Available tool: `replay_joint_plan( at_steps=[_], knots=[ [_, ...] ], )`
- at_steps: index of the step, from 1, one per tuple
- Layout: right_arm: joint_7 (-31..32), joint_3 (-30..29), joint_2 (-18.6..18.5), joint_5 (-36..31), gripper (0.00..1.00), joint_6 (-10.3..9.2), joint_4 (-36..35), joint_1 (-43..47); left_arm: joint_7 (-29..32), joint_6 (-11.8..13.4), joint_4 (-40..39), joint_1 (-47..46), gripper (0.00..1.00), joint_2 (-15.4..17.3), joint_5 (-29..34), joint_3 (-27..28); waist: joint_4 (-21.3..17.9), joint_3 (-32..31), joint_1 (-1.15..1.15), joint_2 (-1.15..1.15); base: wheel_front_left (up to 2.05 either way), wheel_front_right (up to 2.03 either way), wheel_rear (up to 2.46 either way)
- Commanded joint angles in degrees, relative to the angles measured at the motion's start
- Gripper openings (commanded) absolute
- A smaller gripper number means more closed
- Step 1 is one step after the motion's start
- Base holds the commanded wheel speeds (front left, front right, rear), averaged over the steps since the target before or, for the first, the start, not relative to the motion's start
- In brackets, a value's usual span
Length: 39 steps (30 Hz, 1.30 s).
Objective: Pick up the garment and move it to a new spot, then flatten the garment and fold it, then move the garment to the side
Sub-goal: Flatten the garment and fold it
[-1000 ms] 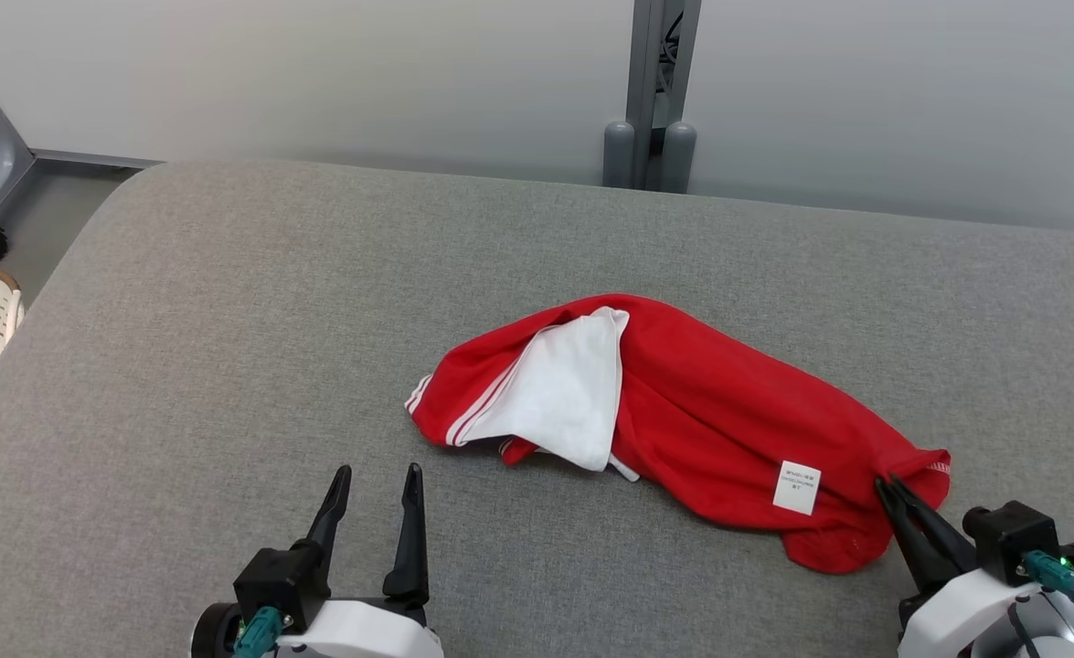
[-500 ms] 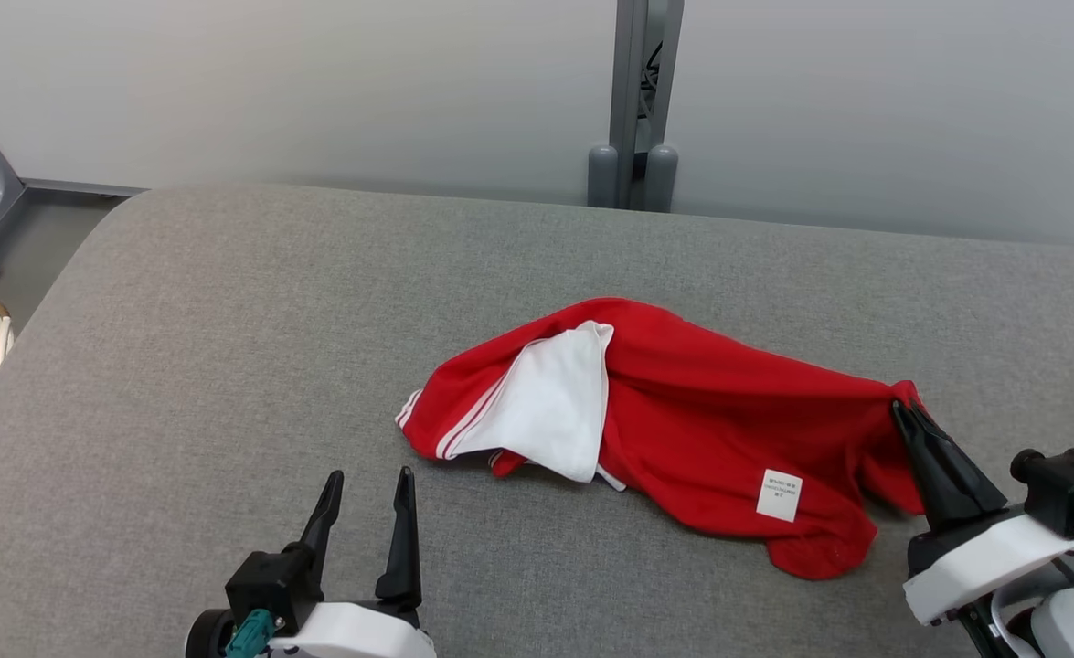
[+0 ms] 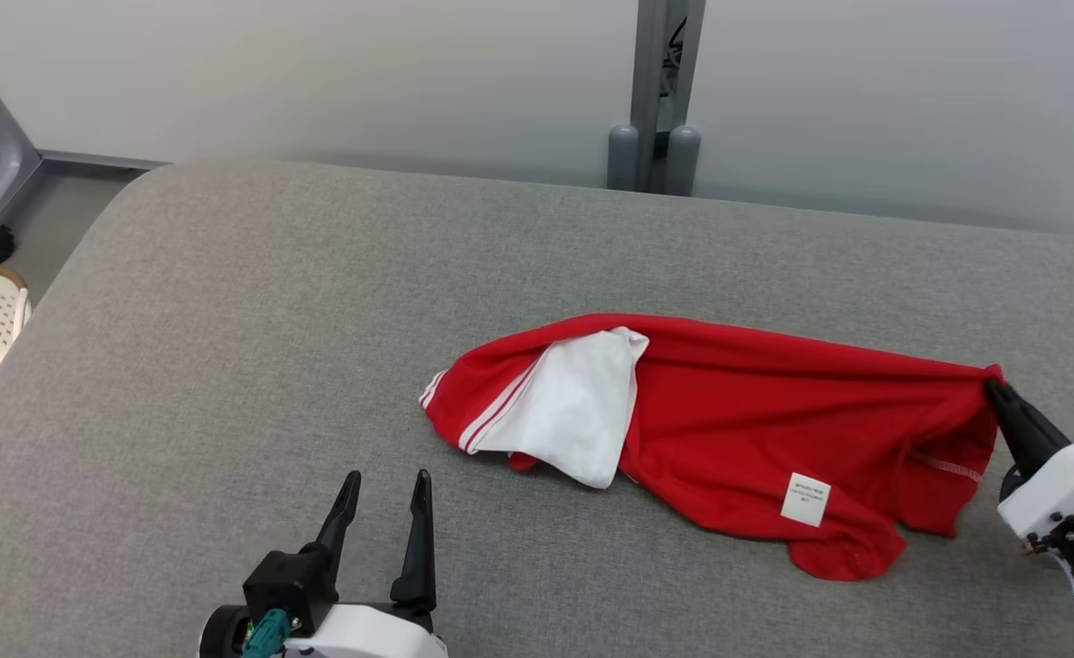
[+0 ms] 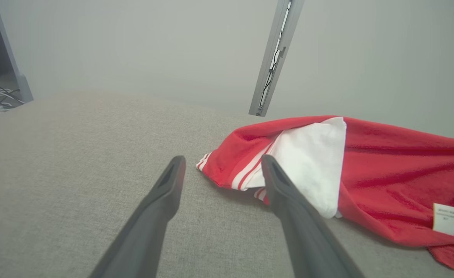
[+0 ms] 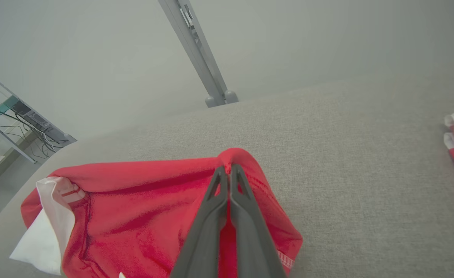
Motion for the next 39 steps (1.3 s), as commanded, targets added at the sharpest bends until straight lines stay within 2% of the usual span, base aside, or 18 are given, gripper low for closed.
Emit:
replay_joint_plan(
  at_steps=[1, 5, 6, 7, 8, 14, 19, 26, 31, 34, 39],
  knots=[
    [1.0, -0.2, -0.5, 1.7, 0.00, 0.02, 1.7, -1.3, -0.2, 0.2, 0.0, -0.6, 1.00, 0.2, 0.3, 0.0, 1.0, 1.0, 0.00, 0.00, 0.00, 0.00, 0.00],
    [1.9, 0.9, -2.1, 4.3, 0.00, 0.03, 9.7, -6.1, -0.2, 0.6, -0.2, -1.5, 1.00, 0.2, 0.3, -0.9, 2.8, 2.8, 0.00, 0.00, 0.00, 0.00, 0.00],
    [1.0, 1.3, -2.8, 4.1, 0.30, 0.03, 11.7, -7.4, -0.2, 0.7, -0.4, -1.7, 1.00, 0.2, 0.3, -1.1, 3.2, 3.3, 0.00, 0.00, 0.00, 0.00, 0.00],
    [0.7, 1.8, -3.1, 4.1, 0.95, 0.03, 13.8, -8.5, -0.2, 0.9, -0.6, -1.9, 1.00, 0.2, 0.2, -1.4, 3.5, 3.8, 0.00, 0.00, 0.00, 0.00, 0.00],
    [0.7, 2.3, -2.9, 4.7, 1.00, 0.03, 15.8, -9.5, -0.2, 1.0, -0.7, -1.9, 1.00, 0.2, 0.2, -1.5, 3.8, 4.1, 0.00, 0.00, 0.00, 0.00, 0.00],
    [-1.3, 7.6, -5.1, -0.3, 1.00, 0.03, 26.3, -15.7, -0.2, 2.0, -1.3, -2.7, 1.00, 0.2, -0.3, -2.5, 4.3, 5.6, 0.00, 0.00, 0.00, 0.00, 0.00],
    [-7.0, 10.8, -4.6, -1.6, 1.00, 0.02, 27.8, -18.0, -0.2, 2.4, -1.0, -2.8, 1.00, 0.2, -0.9, -2.4, 2.8, 4.5, 0.00, 0.00, 0.00, 0.00, 0.00],
    [-14.7, 14.3, -4.1, 0.0, 1.00, 0.02, 22.3, -15.9, -0.2, 1.6, -0.8, -2.2, 1.00, 0.2, -1.4, -1.0, -0.4, 1.3, 0.00, 0.00, 0.00, 0.00, 0.00],
    [-16.8, 16.7, -4.4, -2.0, 1.00, 0.02, 14.1, -11.4, -0.2, 1.3, -1.0, -1.7, 1.00, 0.2, -1.4, 0.1, -2.8, -0.2, 0.00, 0.00, 0.00, 0.00, 0.00],
    [-16.8, 14.9, -4.5, -6.1, 1.00, 0.02, 8.8, -7.9, -0.2, 1.1, -1.1, -1.5, 1.00, 0.2, -1.6, 0.5, -4.0, -0.6, 0.00, 0.00, 0.00, 0.00, 0.00],
    [-16.8, 9.2, -0.9, -11.8, 1.00, 0.03, 1.8, 1.1, -0.2, 0.9, -0.9, -1.3, 1.00, 0.2, -1.8, 0.8, -5.4, -1.5, 0.00, 0.00, 0.00, 0.00, 0.00]
  ],
)
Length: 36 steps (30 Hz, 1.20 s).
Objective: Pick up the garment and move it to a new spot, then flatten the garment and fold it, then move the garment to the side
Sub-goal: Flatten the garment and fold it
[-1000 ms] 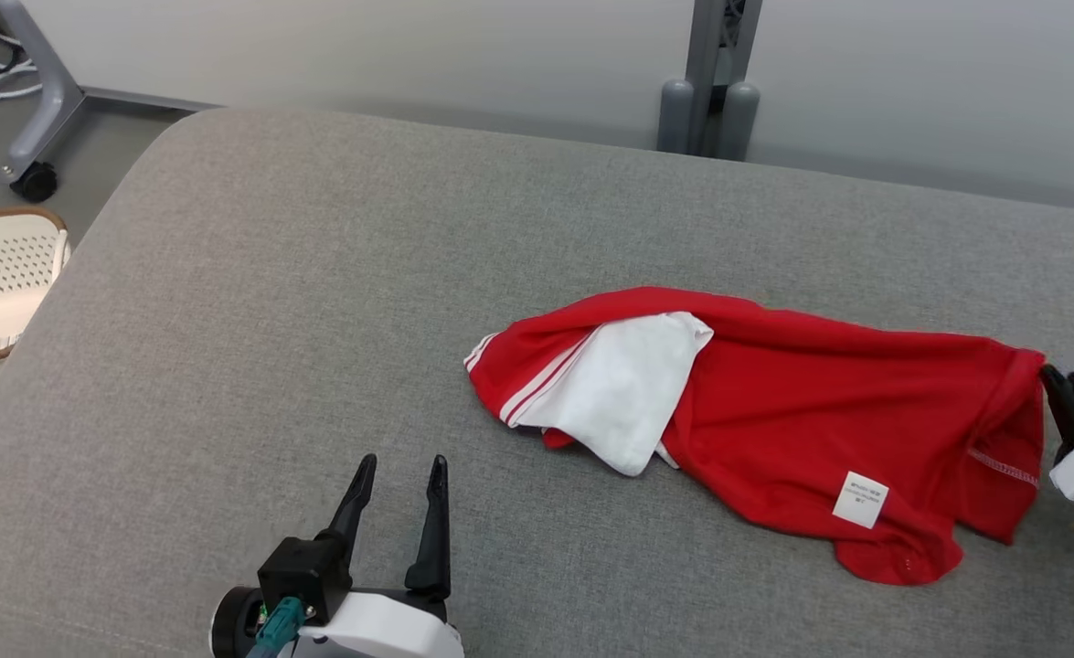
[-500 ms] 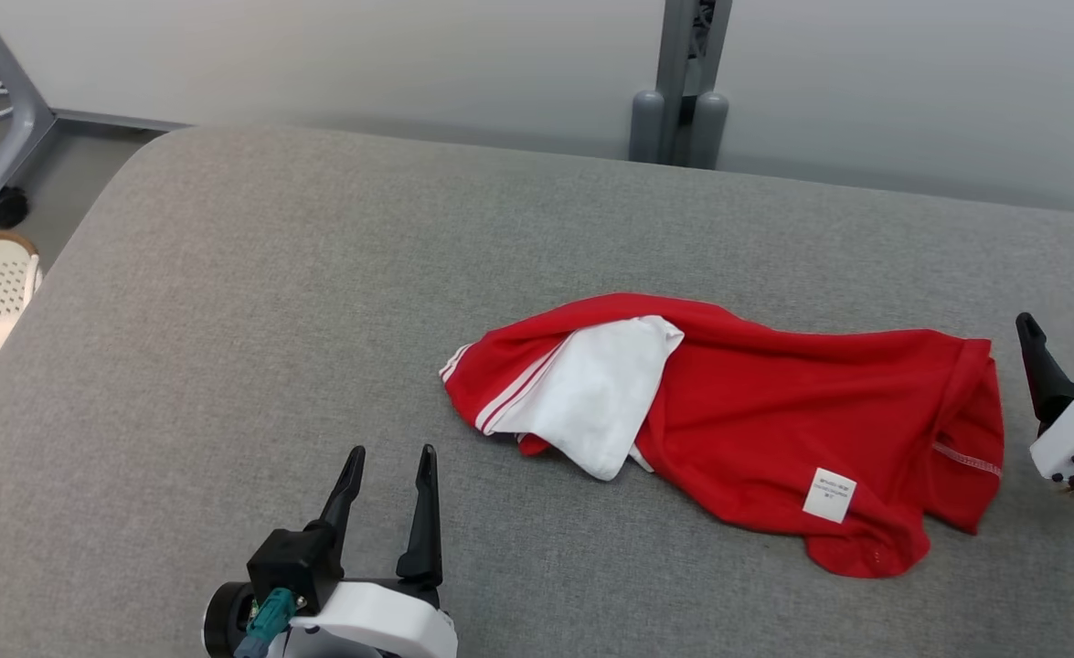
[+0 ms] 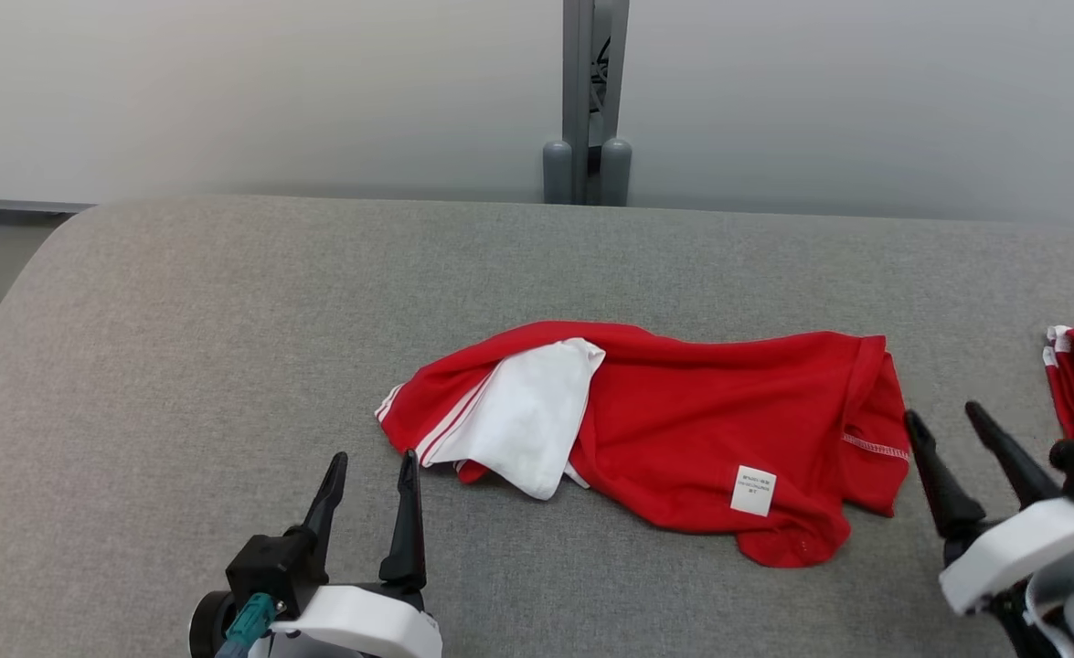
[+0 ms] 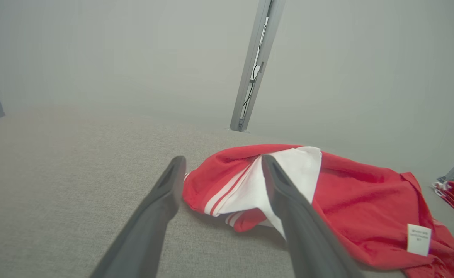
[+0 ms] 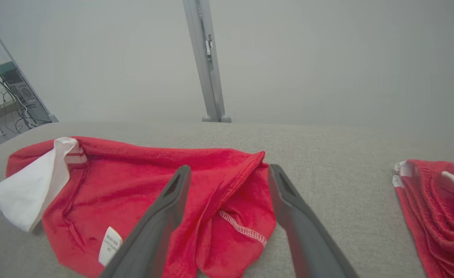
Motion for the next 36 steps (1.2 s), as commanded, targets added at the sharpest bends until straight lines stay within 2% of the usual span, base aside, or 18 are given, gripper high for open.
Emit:
replay_joint_plan(
  at_steps=[1, 4, 10, 14, 25, 36],
  knots=[
    [-0.3, -1.0, 0.7, -1.2, 1.00, 0.02, -1.2, 2.1, -0.2, -0.3, 0.1, 0.1, 1.00, 0.2, -0.3, 0.4, -0.6, -0.5, 0.00, 0.00, 0.00, 0.00, 0.00],
    [-0.3, -2.8, 2.9, -3.2, 1.00, 0.03, -3.0, 6.1, -0.2, -0.7, 0.4, 0.4, 1.00, 0.2, 0.0, 0.6, -1.0, -0.9, 0.00, 0.00, 0.00, 0.00, 0.00],
    [-0.3, -4.5, 4.7, -6.5, 1.00, 0.03, -6.1, 9.5, -0.2, -1.0, 0.6, 0.3, 1.00, 0.2, 0.3, 0.7, -1.5, -1.1, 0.00, 0.00, 0.00, 0.00, 0.00],
    [-0.2, -2.7, 5.3, -7.5, 1.00, 0.03, -9.4, 11.5, -0.2, -1.2, 0.7, 0.4, 1.00, 0.2, 0.5, 0.7, -1.4, -1.1, 0.00, 0.00, 0.00, 0.00, 0.00],
    [-0.2, 7.6, 3.8, -0.1, 1.00, 0.03, -5.3, 10.6, -0.2, -1.0, 0.9, -0.2, 1.00, 0.2, 1.1, -0.2, 1.2, 0.8, 0.00, 0.00, 0.00, 0.00, 0.00],
    [-0.2, 11.3, 2.8, 5.2, 1.00, 0.02, 0.5, 8.0, -0.2, -0.4, 0.8, -0.5, 1.00, 0.2, 1.2, -0.5, 3.9, 2.2, 0.00, 0.00, 0.00, 0.00, 0.00]
  ],
)
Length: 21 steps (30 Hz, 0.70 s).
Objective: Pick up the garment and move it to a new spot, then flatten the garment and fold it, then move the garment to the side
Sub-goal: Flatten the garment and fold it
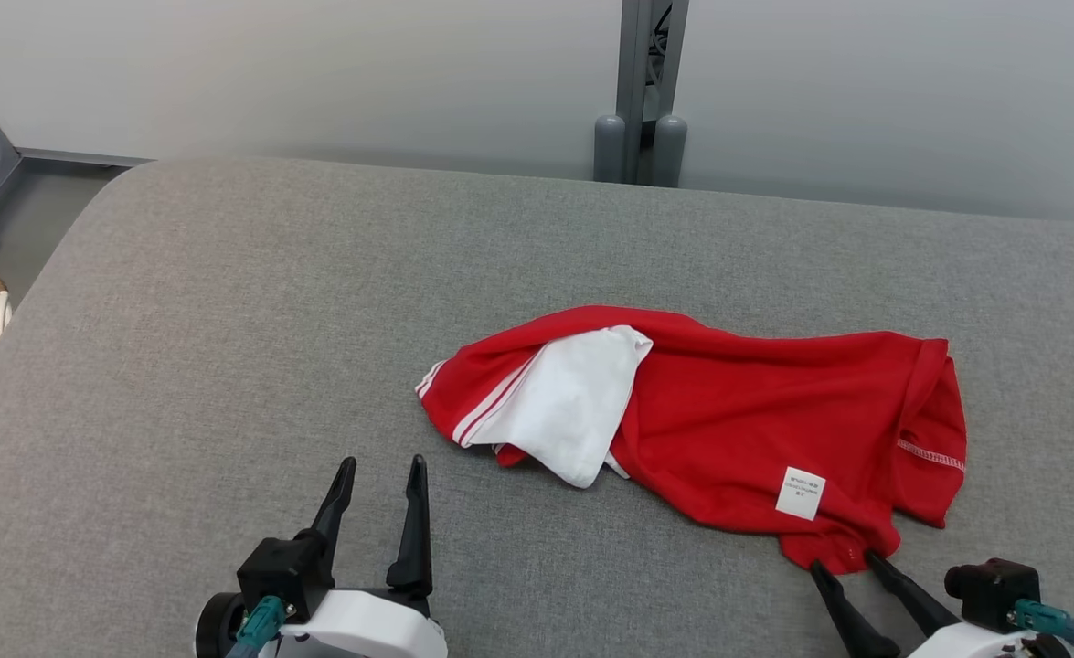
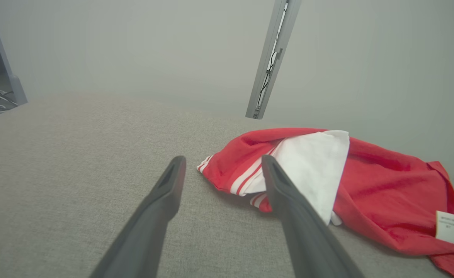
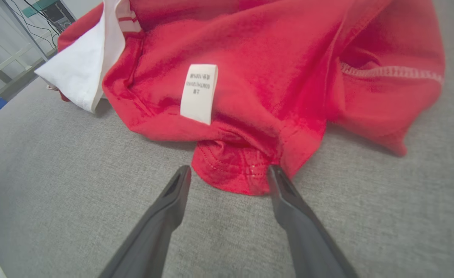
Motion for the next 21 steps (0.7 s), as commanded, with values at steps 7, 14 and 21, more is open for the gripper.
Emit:
replay_joint_plan(
  at_steps=[7, 14, 21],
  knots=[
    [-0.1, -1.8, -0.1, 0.5, 1.00, 0.01, 3.0, -1.4, -0.2, 0.4, -0.4, -0.5, 1.00, 0.2, 0.3, 0.1, 0.2, 0.4, 0.00, 0.00, 0.00, 0.00, 0.00],
    [-0.1, -2.5, 0.0, -0.4, 1.00, 0.01, 3.7, -2.3, -0.2, 0.7, -0.6, -1.0, 1.00, 0.2, 0.1, -0.4, 0.3, 1.2, 0.00, 0.00, 0.00, 0.00, 0.00],
    [-0.2, -3.9, -0.5, -3.9, 1.00, 0.01, 3.3, -1.8, -0.2, 0.9, -0.4, -0.9, 1.00, 0.2, 0.4, -0.1, 0.5, 1.6, 0.00, 0.00, 0.00, 0.00, 0.00]
  ],
)
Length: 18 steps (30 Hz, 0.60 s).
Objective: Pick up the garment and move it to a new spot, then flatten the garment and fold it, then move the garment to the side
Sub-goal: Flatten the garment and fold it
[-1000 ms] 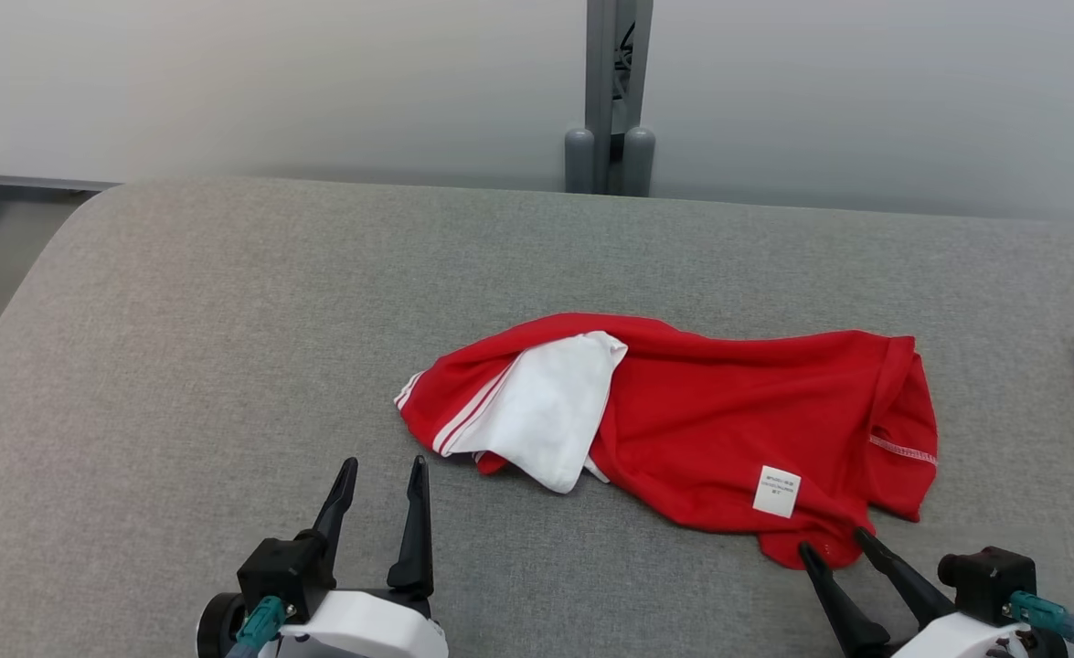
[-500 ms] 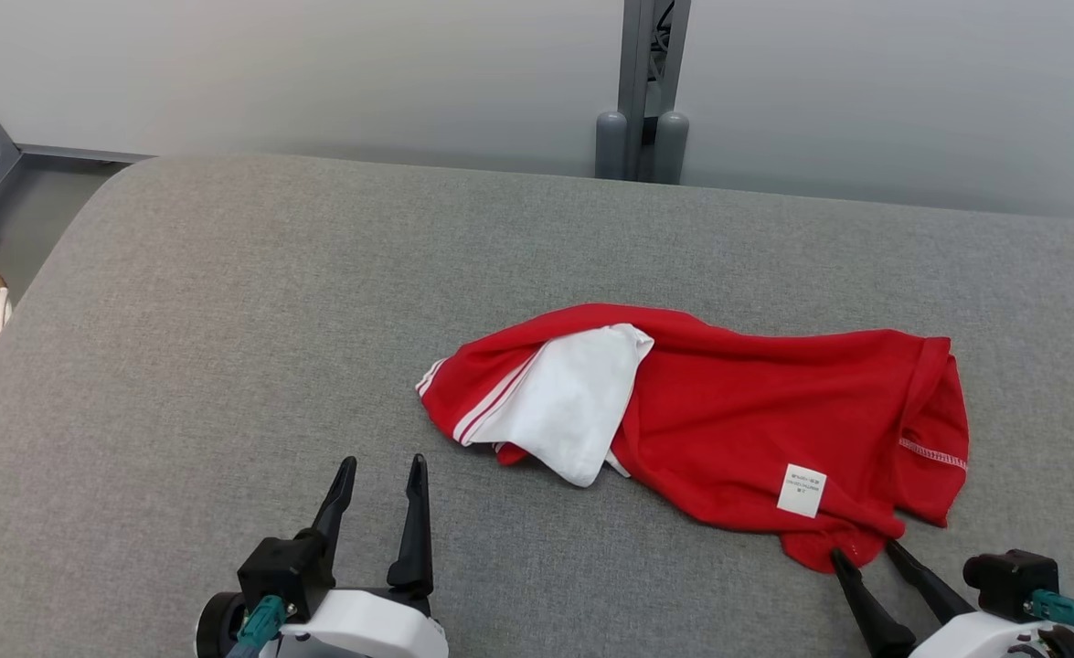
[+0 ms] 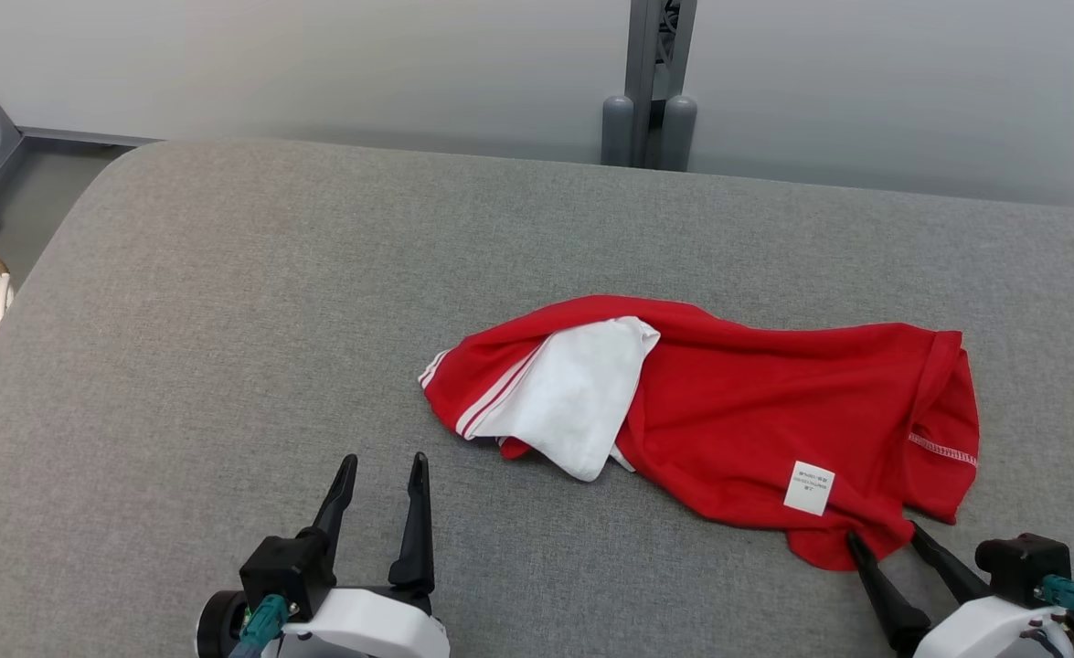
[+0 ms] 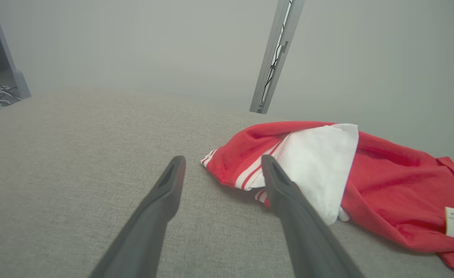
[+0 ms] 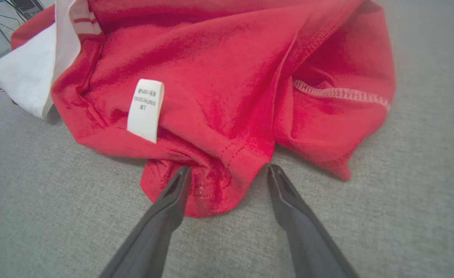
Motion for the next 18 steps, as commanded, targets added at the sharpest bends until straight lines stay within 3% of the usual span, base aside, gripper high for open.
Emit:
replay_joint_plan(
  at_steps=[1, 12, 18],
  knots=[
    [-0.1, -0.7, -0.3, -0.9, 1.00, 0.01, -0.3, 0.8, -0.2, 0.4, -0.1, -0.7, 1.00, 0.2, 0.2, 0.3, -0.1, -0.1, 0.00, 0.00, 0.00, 0.00, 0.00],
    [-0.1, -6.4, 0.0, -9.3, 1.00, 0.01, -14.7, 6.5, -0.2, -0.1, 0.4, -0.1, 1.00, 0.2, -0.5, 0.2, -1.7, -1.5, 0.00, 0.00, 0.00, 0.00, 0.00],
    [-0.1, -3.4, 0.6, -8.5, 1.00, 0.01, -13.7, 8.2, -0.2, -0.6, 0.8, -0.1, 1.00, 0.2, -0.4, 0.1, -1.2, -2.0, 0.00, 0.00, 0.00, 0.00, 0.00]
  ],
)
